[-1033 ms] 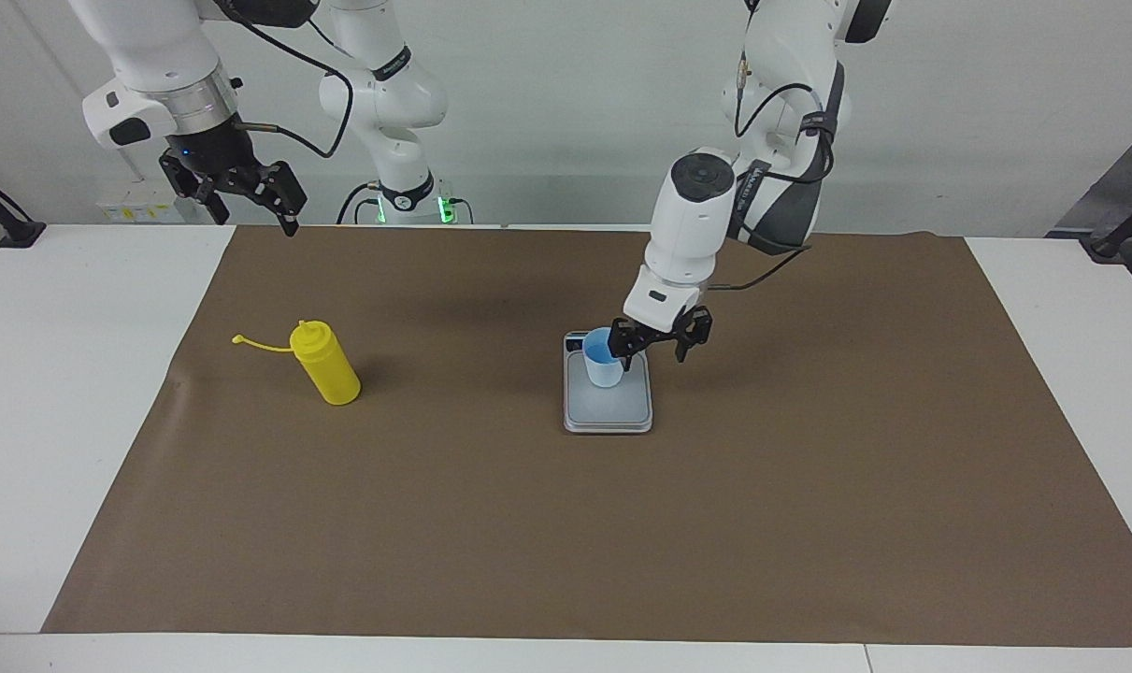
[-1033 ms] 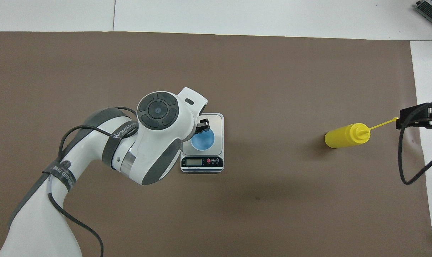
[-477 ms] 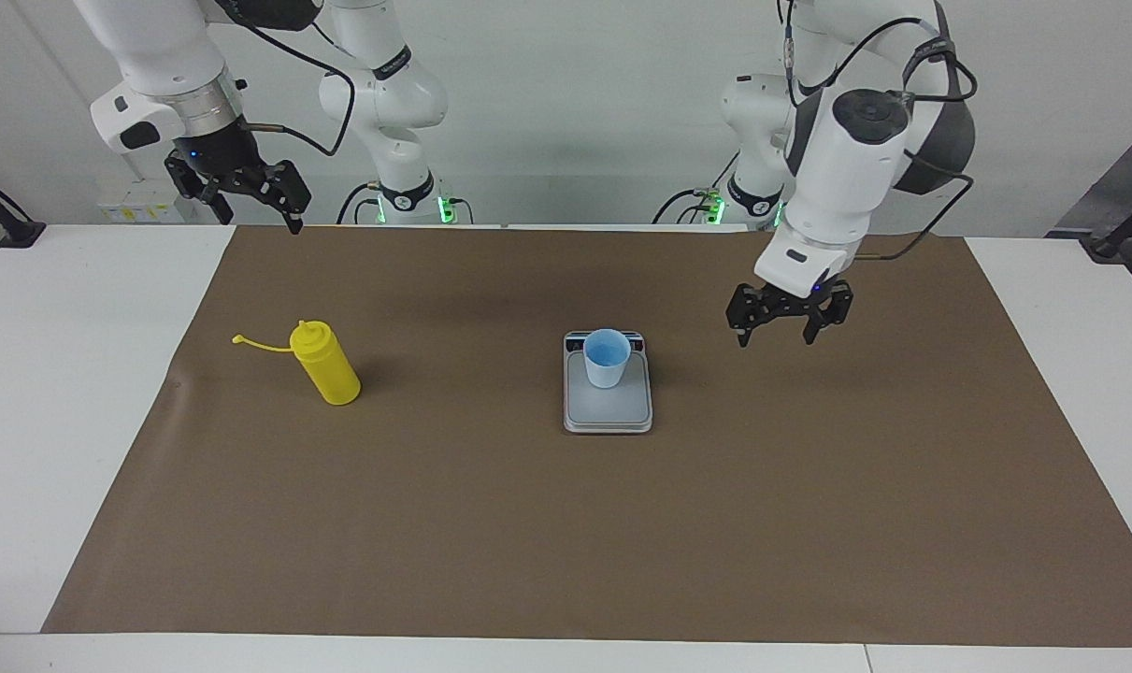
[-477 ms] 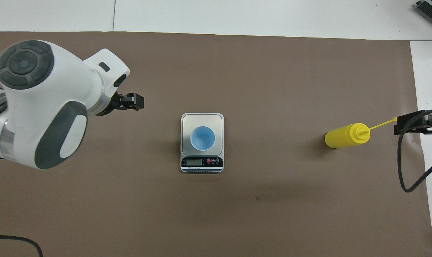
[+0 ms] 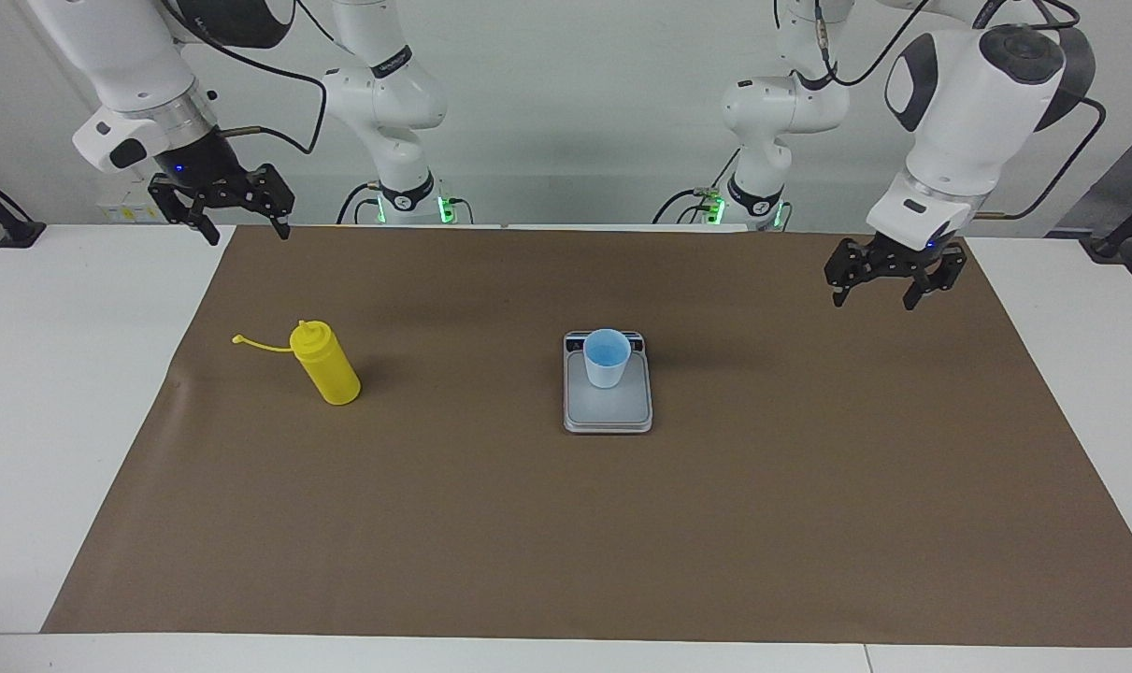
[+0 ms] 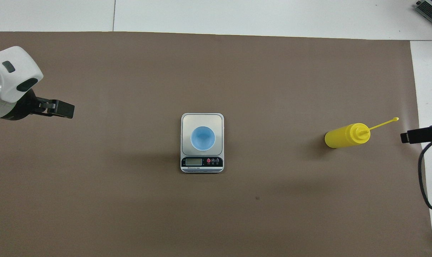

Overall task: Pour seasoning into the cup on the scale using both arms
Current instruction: 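Release the cup and withdraw the left gripper to rest, then open the right gripper and move it toward the yellow bottle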

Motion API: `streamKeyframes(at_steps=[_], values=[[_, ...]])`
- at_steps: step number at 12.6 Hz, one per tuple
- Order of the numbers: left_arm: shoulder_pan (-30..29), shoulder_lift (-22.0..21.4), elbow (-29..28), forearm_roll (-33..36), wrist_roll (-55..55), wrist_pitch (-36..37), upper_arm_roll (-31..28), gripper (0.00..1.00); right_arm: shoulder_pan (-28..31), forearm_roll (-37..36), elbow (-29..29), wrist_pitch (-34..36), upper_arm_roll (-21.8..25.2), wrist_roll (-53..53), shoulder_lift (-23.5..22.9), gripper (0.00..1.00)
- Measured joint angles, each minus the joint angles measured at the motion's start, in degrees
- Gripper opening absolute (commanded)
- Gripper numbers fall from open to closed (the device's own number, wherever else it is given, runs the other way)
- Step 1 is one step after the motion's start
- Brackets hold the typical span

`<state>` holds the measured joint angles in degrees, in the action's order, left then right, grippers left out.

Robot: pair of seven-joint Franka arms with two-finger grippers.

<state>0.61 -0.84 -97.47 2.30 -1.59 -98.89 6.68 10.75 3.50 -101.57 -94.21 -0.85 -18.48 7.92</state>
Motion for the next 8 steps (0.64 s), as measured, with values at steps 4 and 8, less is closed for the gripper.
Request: streamKeyframes(at_steps=[4, 8], values=[[-0.9, -0.6, 7.3, 0.0, -1.2, 8.5, 0.6, 1.0, 5.4, 7.3, -11.0, -10.4, 0.2, -22.3, 4.0, 1.0], [-0.9, -1.1, 6.5, -0.1, -1.2, 9.2, 1.2, 1.0, 11.2, 16.2, -20.3, -19.1, 0.7, -44.4, 5.6, 1.0]])
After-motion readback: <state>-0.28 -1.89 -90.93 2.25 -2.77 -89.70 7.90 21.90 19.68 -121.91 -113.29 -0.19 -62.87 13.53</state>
